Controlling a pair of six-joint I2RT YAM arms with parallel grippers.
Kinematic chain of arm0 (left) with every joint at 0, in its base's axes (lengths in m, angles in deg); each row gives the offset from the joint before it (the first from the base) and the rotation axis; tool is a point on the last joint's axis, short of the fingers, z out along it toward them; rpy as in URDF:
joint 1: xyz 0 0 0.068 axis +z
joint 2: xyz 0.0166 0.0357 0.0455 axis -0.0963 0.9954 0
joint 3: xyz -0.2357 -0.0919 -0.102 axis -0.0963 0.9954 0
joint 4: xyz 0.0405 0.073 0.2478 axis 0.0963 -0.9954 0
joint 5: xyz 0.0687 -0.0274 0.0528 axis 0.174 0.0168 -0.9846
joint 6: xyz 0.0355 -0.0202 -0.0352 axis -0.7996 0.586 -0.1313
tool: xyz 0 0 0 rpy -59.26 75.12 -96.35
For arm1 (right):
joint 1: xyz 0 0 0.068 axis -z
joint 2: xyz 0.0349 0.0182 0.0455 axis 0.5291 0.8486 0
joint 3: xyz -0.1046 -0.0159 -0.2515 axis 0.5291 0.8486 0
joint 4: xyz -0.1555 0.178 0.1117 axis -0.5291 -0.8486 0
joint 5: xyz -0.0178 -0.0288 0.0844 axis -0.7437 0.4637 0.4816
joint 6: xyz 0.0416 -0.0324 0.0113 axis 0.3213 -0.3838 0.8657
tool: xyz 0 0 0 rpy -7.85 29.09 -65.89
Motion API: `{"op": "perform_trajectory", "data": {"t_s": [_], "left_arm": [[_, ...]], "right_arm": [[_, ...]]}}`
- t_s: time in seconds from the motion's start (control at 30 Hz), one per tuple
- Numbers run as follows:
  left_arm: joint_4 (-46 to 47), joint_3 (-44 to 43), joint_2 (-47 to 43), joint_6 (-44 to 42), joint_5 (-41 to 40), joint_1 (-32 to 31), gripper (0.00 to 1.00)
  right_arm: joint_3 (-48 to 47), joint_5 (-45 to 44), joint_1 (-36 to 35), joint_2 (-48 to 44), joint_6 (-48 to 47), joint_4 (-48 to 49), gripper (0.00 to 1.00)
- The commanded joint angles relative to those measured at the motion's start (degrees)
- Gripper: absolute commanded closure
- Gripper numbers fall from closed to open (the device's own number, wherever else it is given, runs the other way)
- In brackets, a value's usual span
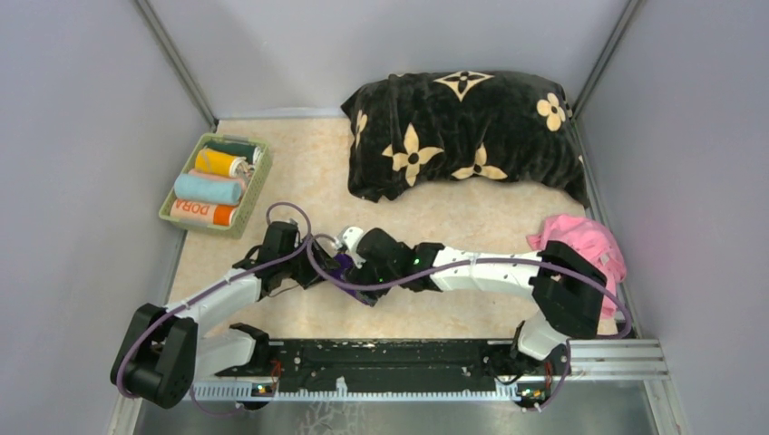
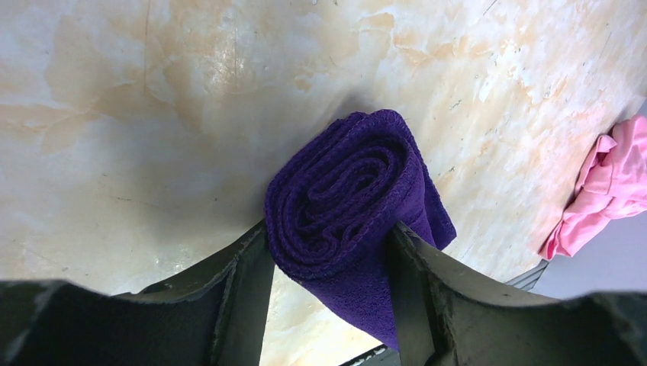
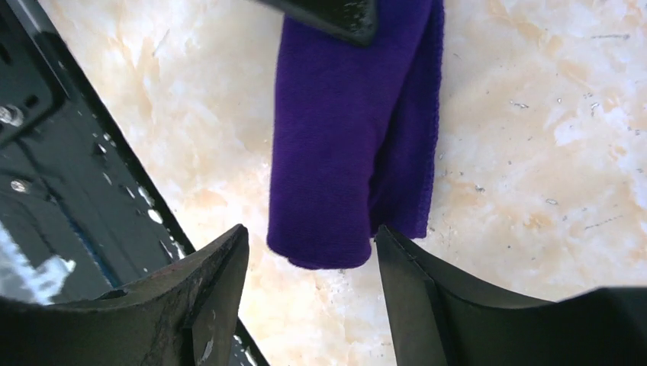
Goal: Roll the towels
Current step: Roll the towel at the center of the board.
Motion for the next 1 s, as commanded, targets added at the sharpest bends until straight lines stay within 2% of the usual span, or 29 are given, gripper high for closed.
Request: {"op": "perform_trajectory", "data": {"t_s": [0.0,0.17,0.33,0.47,0.57,0.67,0.83,0.97], "left_arm": [[-4.8,1.3,0.4,-2.0,-4.3,0.3,0.40],[-4.9,1.2,0.7,-2.0,-4.5,0.3,0.40],[-4.7,1.1,1.2,-2.0,-4.4,0.2,0.39],[-4.4,1.1,1.7,-2.0,-3.8,0.3,0.38],[-4.3,1.0,1.6,-2.0,-3.1,0.2,0.36],[-4.5,0.7,0.9,-2.1,-2.6,0.3,0.33],[-5.6,0.3,-3.4,-1.0,-1.8,0.3,0.26],[-8.1,-0.1,-8.9,0.4,-1.0,0.3,0.22]], "right_arm": [[-3.1,-18.0,-7.0,-0.4,-6.3,-1.8,0.37],[-4.2,-26.0,-13.3,3.7,-10.3,0.0,0.37],[-4.2,-30.1,-16.5,9.7,-12.8,1.3,0.38],[-4.1,-33.2,-17.0,14.0,-13.1,1.3,0.44],[-3.9,-33.9,-16.9,16.4,-13.0,1.6,0.53],[-3.0,-27.5,-15.6,15.8,-12.0,2.6,0.67],[0.3,-7.2,-8.6,11.4,-8.7,5.7,0.85],[1.4,6.3,-3.8,10.6,-6.1,7.3,0.90]]}}
